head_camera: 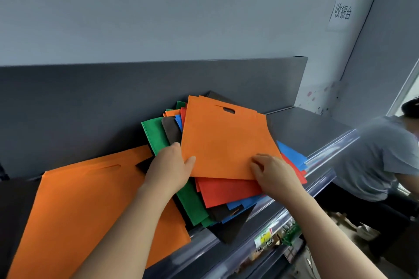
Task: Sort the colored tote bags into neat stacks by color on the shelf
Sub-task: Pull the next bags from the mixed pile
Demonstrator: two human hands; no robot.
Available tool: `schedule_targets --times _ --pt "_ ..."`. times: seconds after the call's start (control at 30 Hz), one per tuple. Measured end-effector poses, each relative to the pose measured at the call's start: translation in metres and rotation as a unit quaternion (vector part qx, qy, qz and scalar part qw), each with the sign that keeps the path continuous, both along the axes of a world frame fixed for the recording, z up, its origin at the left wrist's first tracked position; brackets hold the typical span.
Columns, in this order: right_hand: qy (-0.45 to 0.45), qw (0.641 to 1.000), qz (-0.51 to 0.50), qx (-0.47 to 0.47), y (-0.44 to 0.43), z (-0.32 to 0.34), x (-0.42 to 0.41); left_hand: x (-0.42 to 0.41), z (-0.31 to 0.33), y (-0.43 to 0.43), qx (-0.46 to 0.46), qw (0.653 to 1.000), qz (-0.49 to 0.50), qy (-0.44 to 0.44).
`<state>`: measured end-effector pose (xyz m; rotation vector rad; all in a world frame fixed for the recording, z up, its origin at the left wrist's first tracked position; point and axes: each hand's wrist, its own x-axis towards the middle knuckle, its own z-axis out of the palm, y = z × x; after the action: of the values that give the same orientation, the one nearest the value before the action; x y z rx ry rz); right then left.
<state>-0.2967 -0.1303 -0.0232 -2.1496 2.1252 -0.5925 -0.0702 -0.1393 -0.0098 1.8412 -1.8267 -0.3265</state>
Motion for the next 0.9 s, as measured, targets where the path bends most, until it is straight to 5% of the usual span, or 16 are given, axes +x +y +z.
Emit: schedule_targets --times 0.17,0.33,0.63,0.9 --pt "-0.054 0.994 0.088 -0.027 0.006 0.001 -0.005 -0.007 0.0 0.006 -0.021 0.998 0.057 0.03" --pt "-0.033 0.999 -0.016 0.002 -0.01 0.0 -0.032 -0.009 0.0 0.015 -0.016 0.991 0.089 0.095" --pt "-0.014 0.996 0.086 -0.031 -0.003 -0.005 -0.04 -0.016 -0.003 0.01 -0.036 0.982 0.138 0.125" --pt "-0.067 0.997 0.023 0.023 -0.011 -0.004 -0.042 -0.007 -0.008 0.016 -0.005 0.986 0.125 0.113"
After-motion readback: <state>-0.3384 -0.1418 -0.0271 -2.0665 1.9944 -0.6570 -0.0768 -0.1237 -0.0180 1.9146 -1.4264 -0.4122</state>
